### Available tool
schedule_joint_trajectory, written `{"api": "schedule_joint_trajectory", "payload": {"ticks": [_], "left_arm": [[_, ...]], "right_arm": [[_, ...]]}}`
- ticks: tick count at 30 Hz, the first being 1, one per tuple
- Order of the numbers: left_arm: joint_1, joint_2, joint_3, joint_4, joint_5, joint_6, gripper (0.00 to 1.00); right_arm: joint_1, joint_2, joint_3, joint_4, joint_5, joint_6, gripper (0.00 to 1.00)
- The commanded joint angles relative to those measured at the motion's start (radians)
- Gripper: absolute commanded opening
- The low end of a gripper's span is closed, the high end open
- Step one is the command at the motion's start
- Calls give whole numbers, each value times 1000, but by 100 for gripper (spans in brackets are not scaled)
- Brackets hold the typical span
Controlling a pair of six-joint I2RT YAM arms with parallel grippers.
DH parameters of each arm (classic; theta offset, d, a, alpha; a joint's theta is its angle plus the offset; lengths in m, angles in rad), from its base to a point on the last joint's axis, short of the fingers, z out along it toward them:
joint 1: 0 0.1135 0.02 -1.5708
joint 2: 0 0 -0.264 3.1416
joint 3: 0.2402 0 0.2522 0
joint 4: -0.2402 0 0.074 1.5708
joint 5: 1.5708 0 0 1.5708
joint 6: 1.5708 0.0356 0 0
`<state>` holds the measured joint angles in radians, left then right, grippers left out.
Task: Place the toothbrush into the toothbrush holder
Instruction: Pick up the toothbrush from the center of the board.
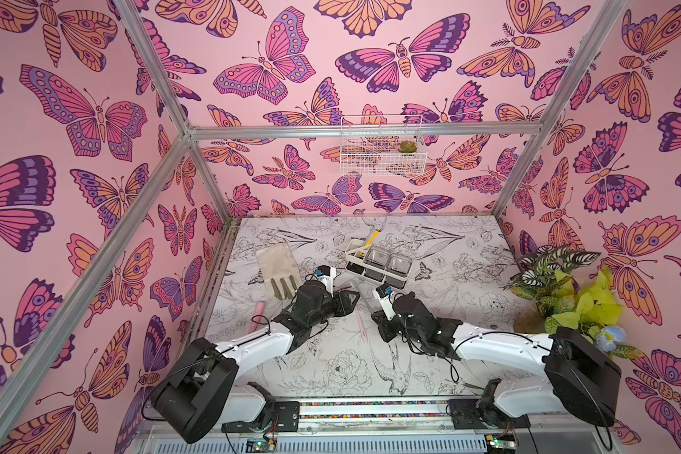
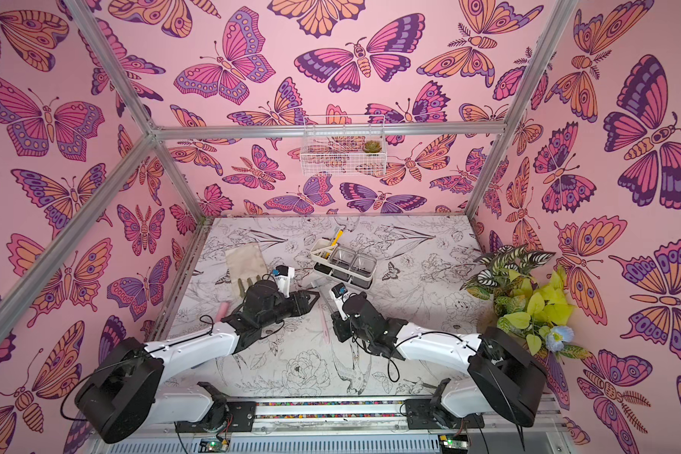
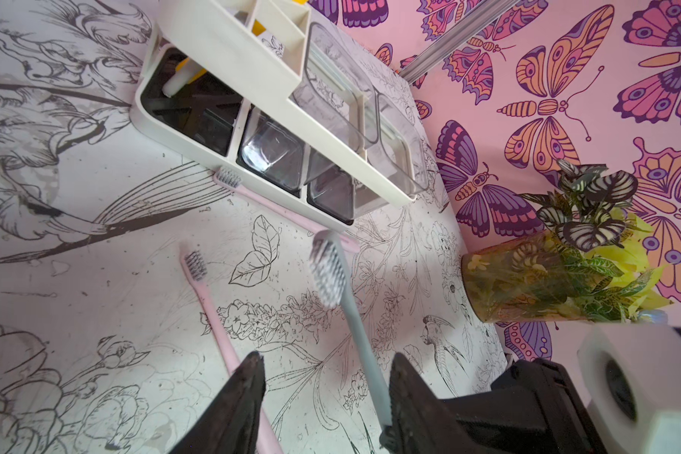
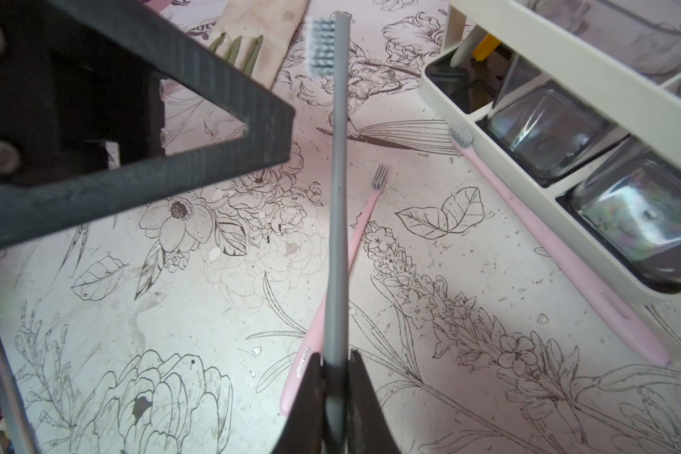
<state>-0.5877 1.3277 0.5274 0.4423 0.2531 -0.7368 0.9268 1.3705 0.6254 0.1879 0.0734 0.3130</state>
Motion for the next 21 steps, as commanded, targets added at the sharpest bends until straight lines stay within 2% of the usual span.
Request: {"api": "schedule_joint_trajectory", "payload": {"ticks": [1,6,18,19,20,21], "left_arm": [[-3,6,23,33,-13,30,53],[-3,26,38,45,-3,40,49],[-2,41,42,44,-9,57,48],[-1,43,42,44,-9,57,44],[0,44,43,45,-5,61,33],[1,46,45,46,2,66,29]], "right_arm": [[10,-17,27,7,-2,-6,13],[23,-5,35,10,-6,-13,13],[40,-11,50,5,8,-22,13],[40,-9,51,5,6,-23,13],[42,-10,51,7,5,-23,13],[43,-8,52,9,5,-23,13]]}}
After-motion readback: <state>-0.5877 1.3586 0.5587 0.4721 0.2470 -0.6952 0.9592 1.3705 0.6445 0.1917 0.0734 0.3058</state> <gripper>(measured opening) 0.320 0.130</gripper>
